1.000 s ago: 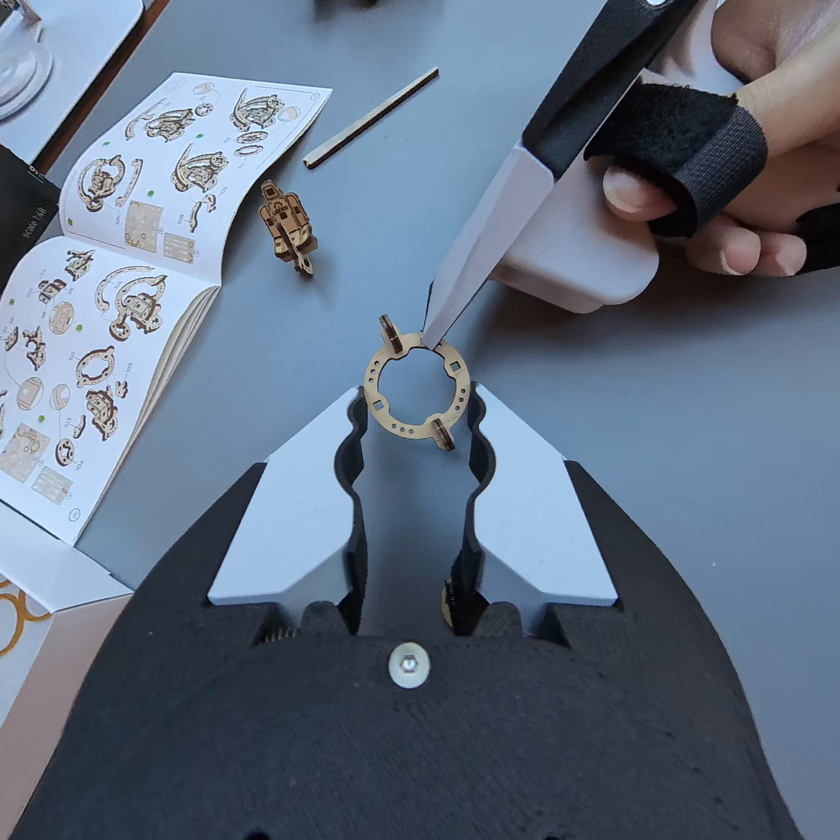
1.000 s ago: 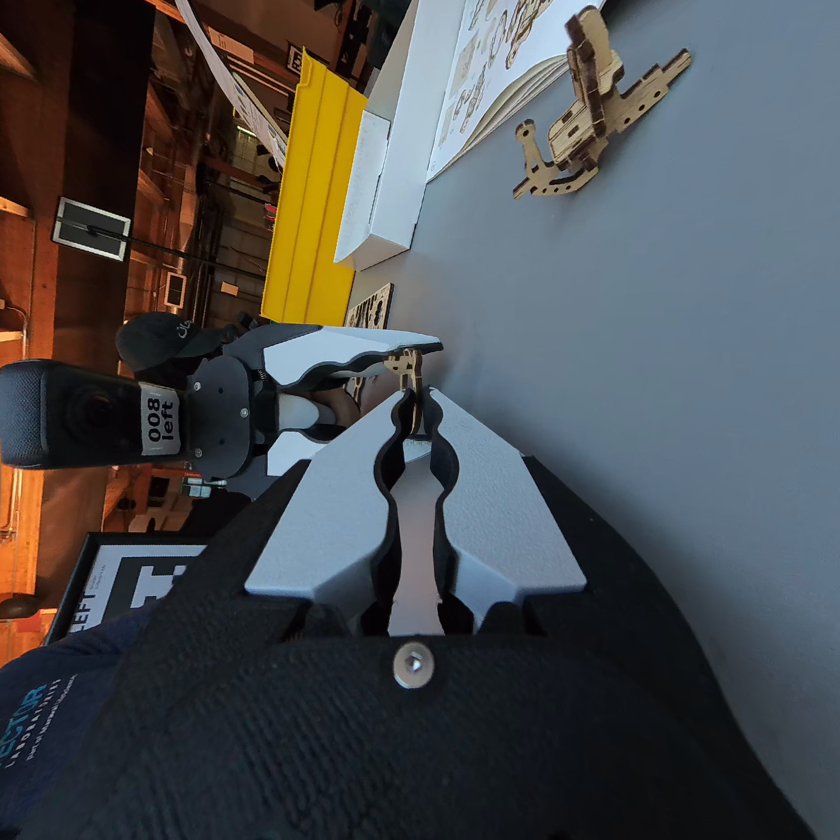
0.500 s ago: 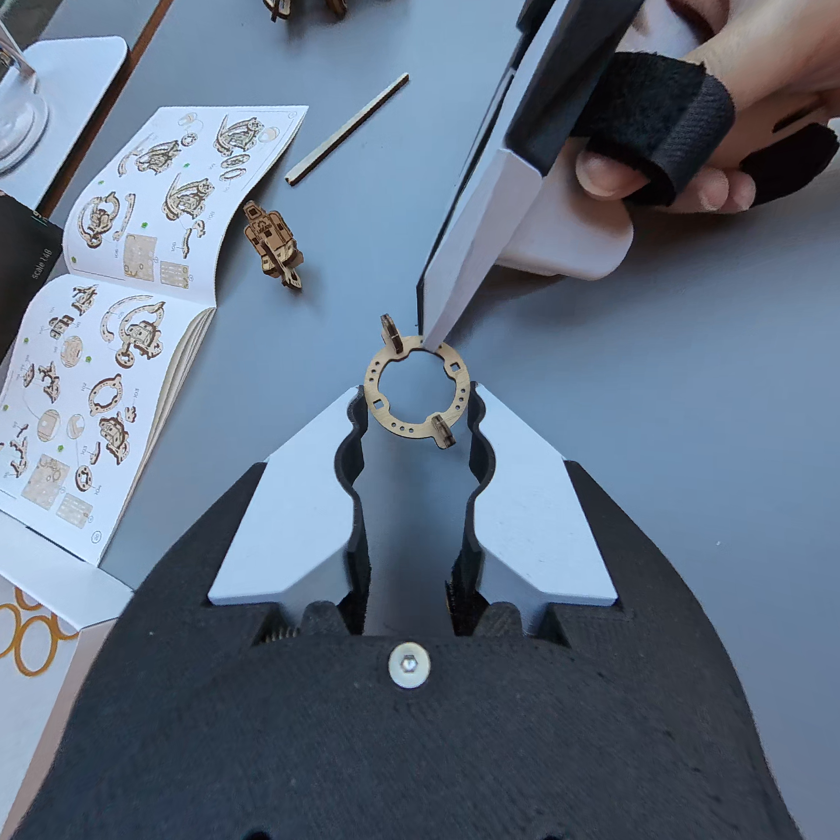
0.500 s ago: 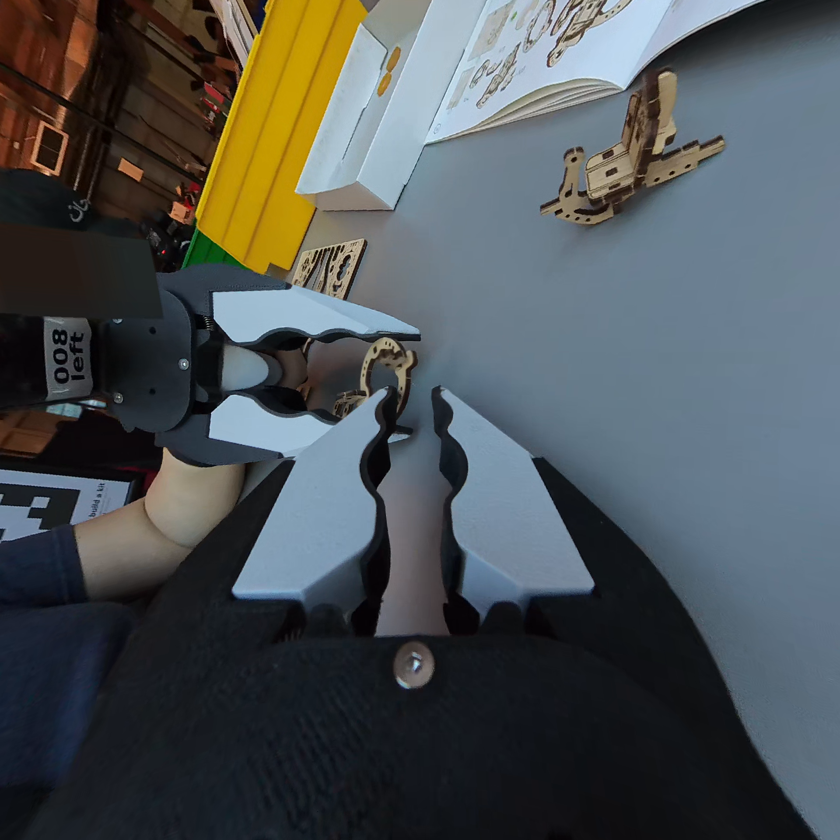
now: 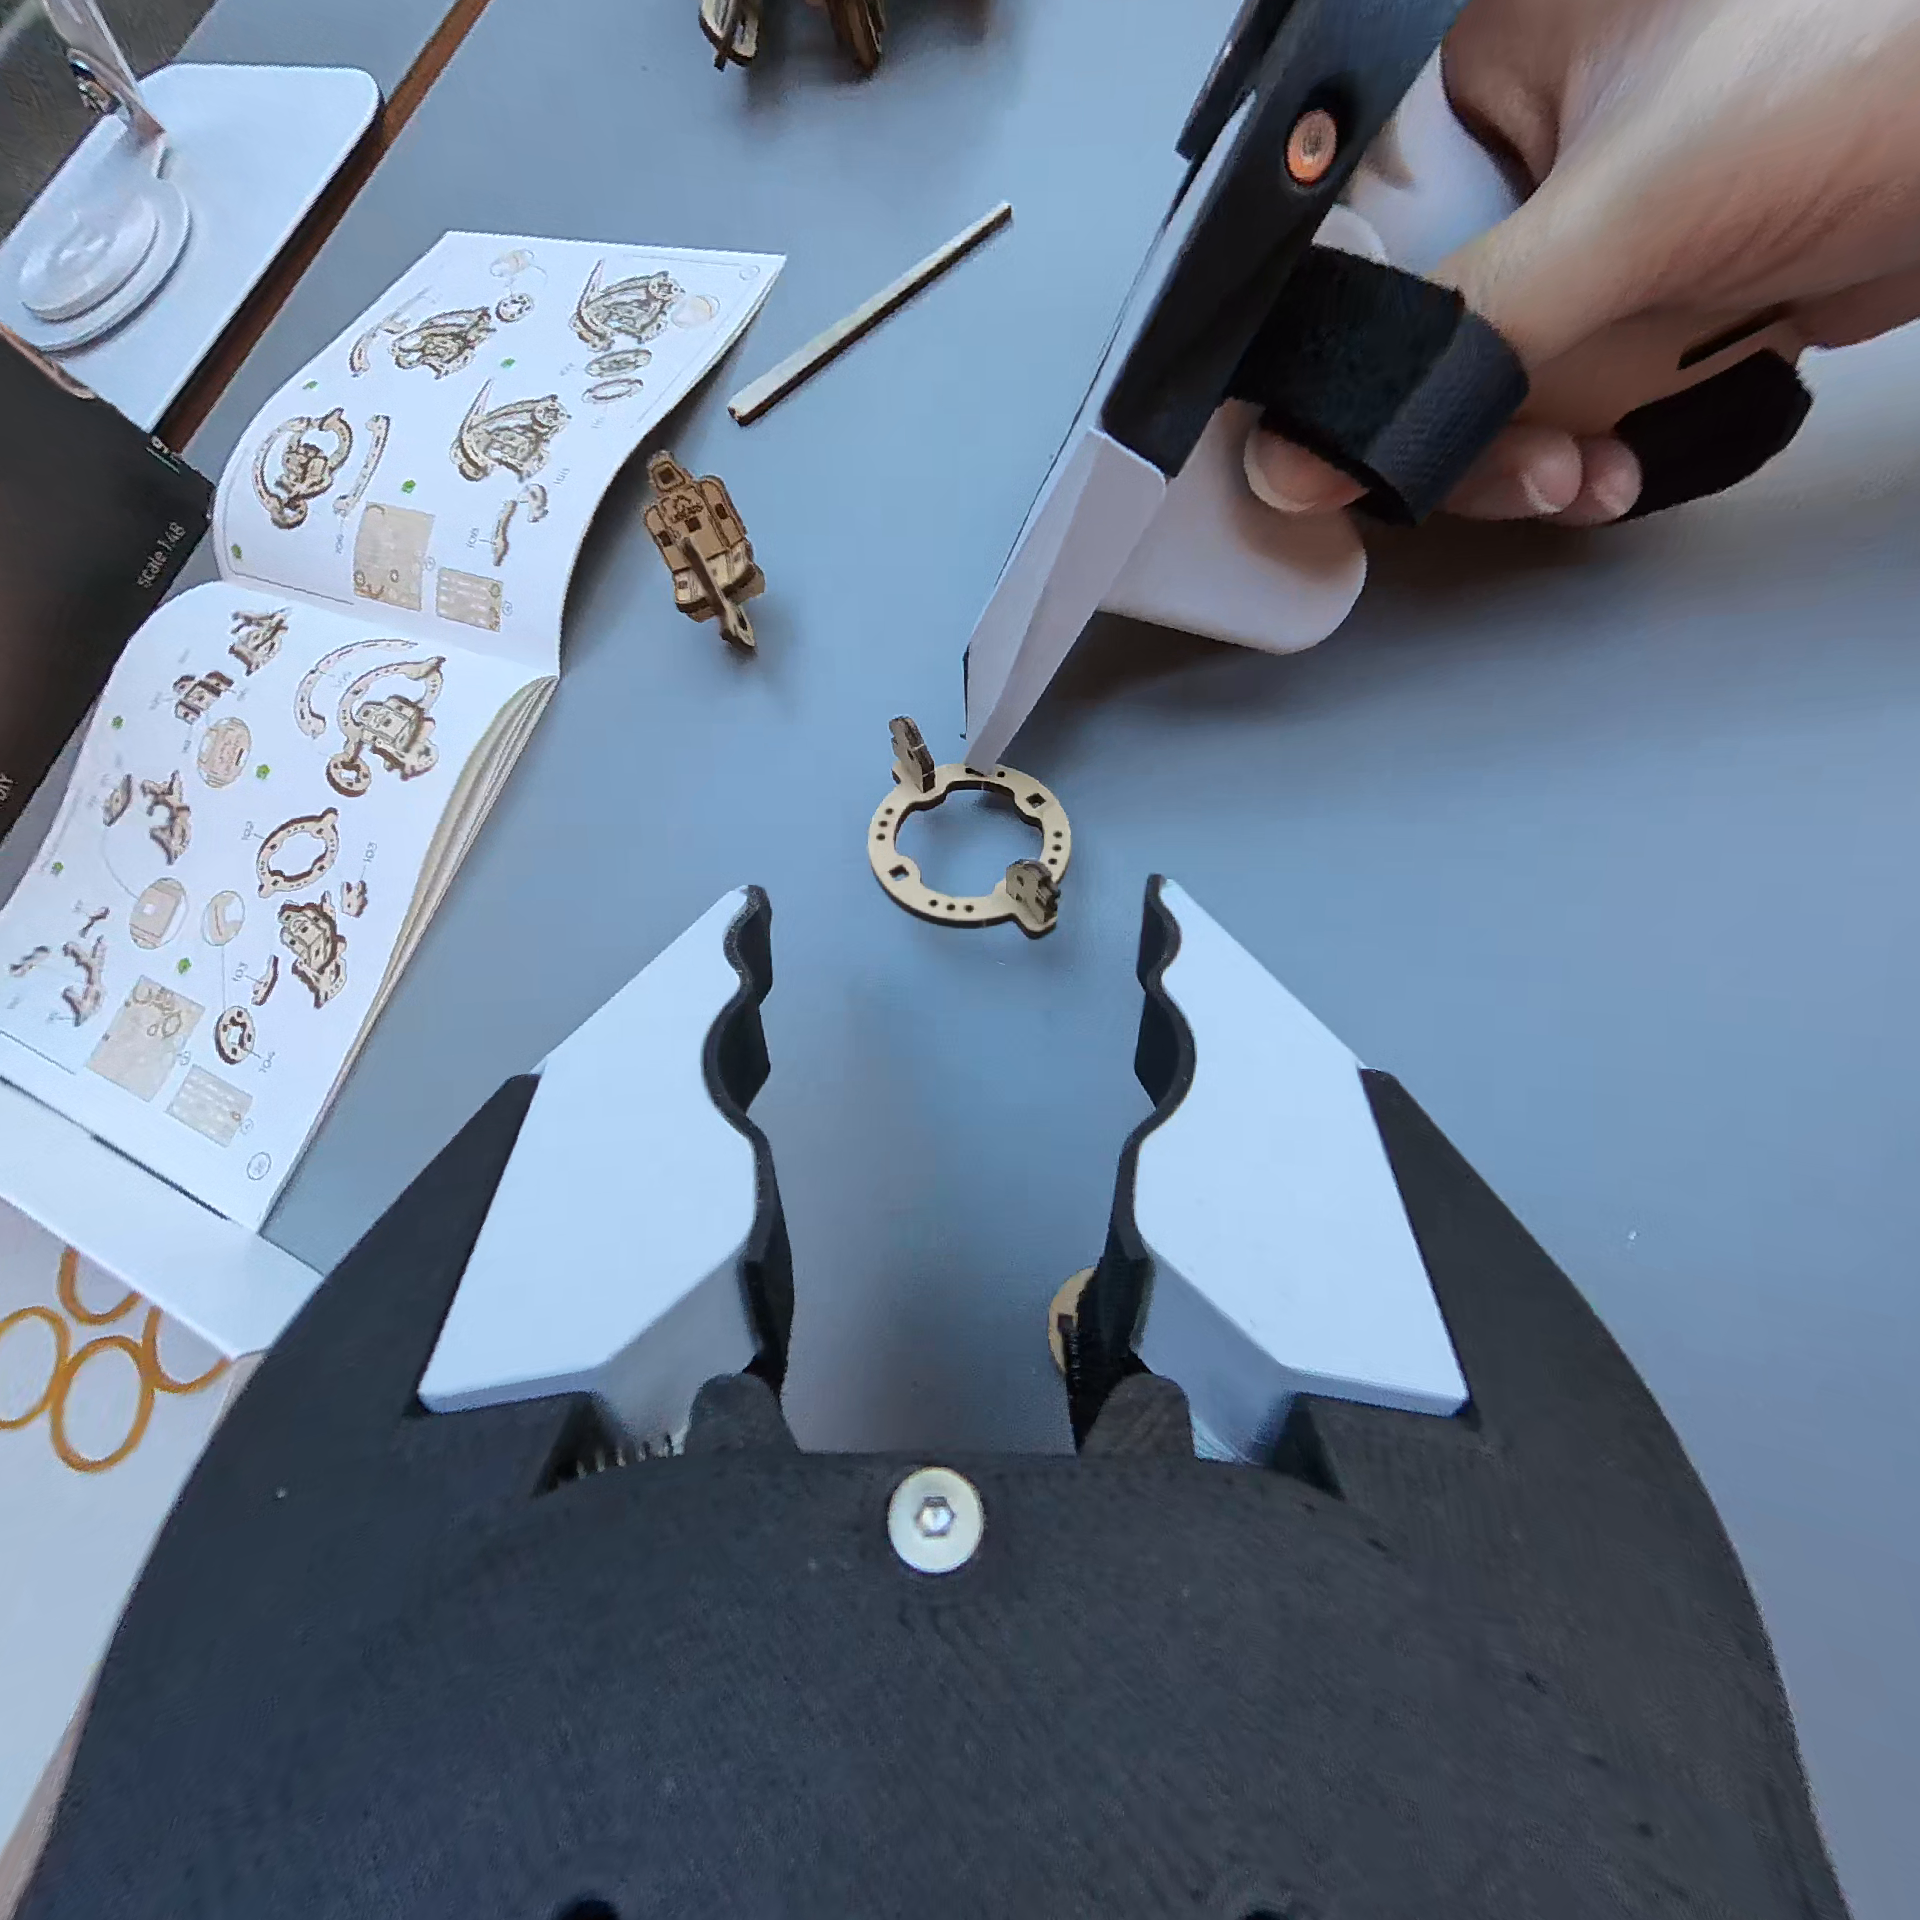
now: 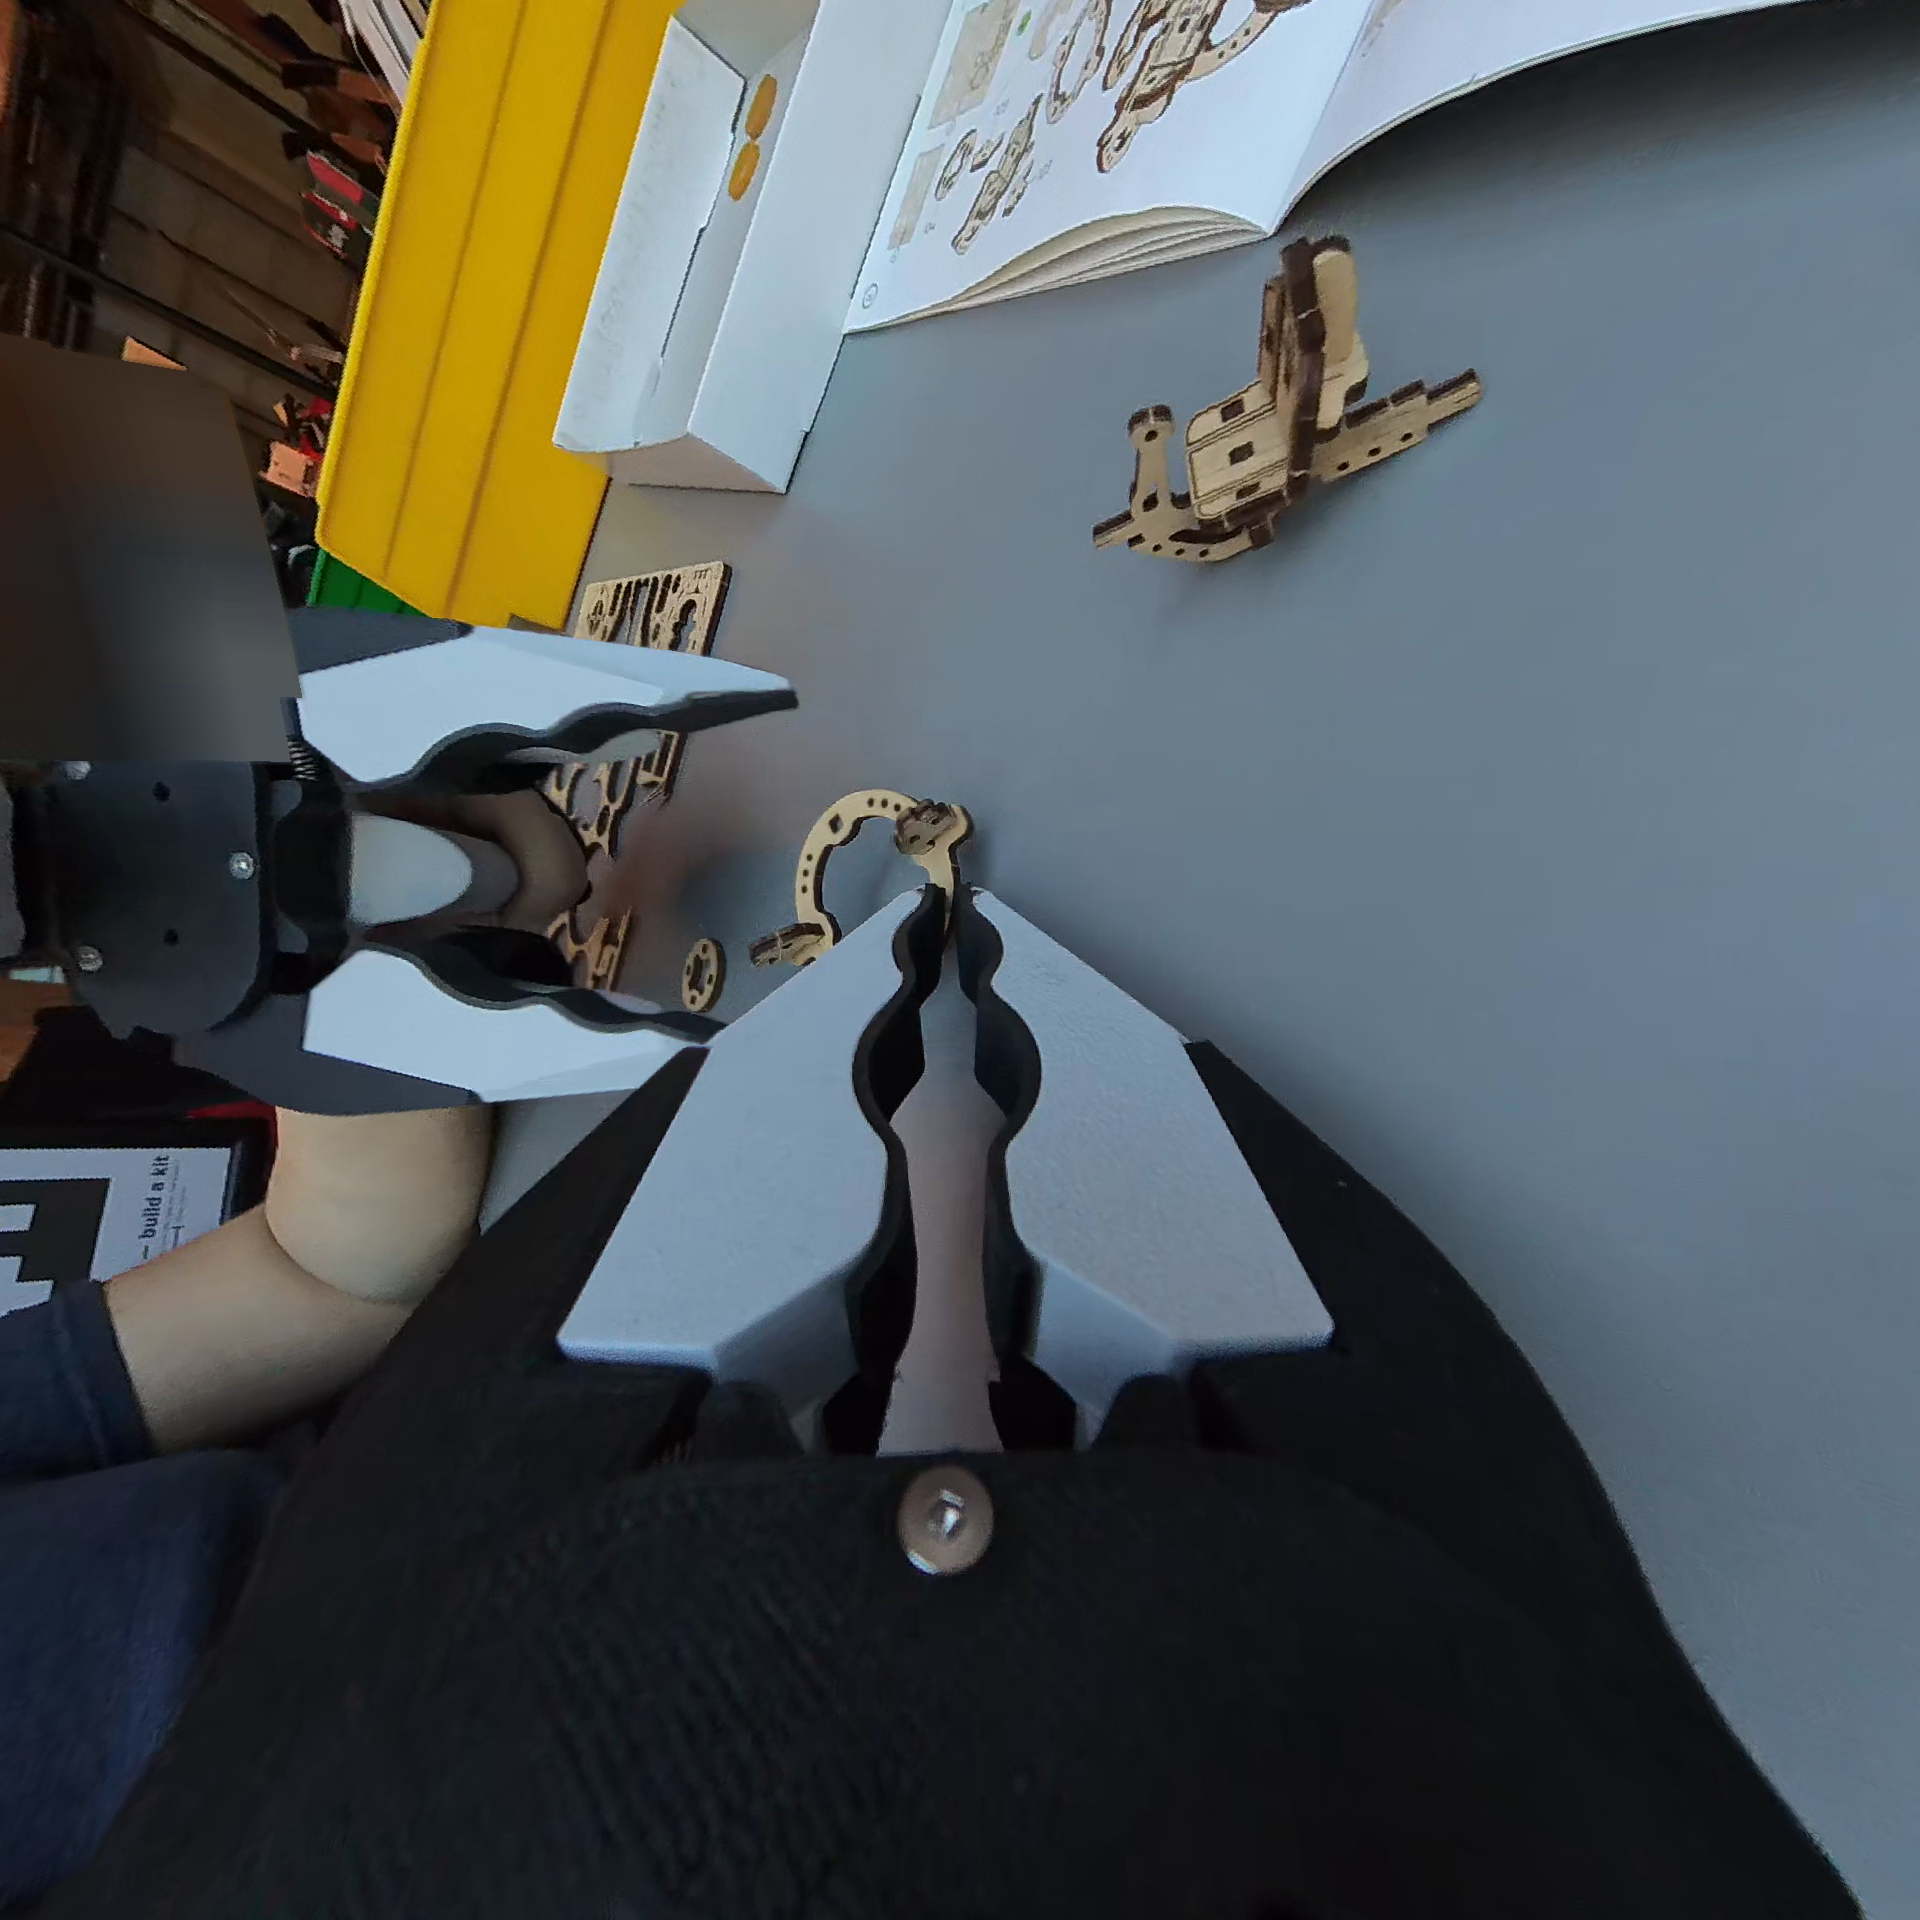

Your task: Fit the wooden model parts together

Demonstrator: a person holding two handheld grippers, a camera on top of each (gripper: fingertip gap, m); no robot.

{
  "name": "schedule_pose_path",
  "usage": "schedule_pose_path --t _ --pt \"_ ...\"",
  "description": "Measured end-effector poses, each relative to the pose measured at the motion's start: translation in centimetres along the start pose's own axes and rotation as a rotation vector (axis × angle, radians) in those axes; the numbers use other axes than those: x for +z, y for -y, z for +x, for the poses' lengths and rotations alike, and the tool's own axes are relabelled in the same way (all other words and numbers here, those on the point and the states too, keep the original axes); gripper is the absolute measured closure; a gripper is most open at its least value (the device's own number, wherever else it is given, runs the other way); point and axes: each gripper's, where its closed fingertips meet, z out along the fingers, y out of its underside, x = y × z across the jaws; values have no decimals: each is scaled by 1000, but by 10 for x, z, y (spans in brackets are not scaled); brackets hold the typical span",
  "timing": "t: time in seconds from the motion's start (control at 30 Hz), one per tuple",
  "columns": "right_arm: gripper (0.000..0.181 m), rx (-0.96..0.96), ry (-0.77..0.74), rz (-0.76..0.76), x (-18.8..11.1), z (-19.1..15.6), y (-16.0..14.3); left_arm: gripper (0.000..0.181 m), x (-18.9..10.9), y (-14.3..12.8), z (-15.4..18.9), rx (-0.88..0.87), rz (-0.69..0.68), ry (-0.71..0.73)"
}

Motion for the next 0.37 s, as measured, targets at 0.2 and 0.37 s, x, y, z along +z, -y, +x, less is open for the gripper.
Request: schedule_pose_path --t 0.2,0.37 --pt "181 -13 -42 -5 0 4 1 112 -21 -11 -21 -55 -20 -6" --pt "181 -55 -78 -18 0 -2 -6 120 -48 -5 -51 -207 93 11"
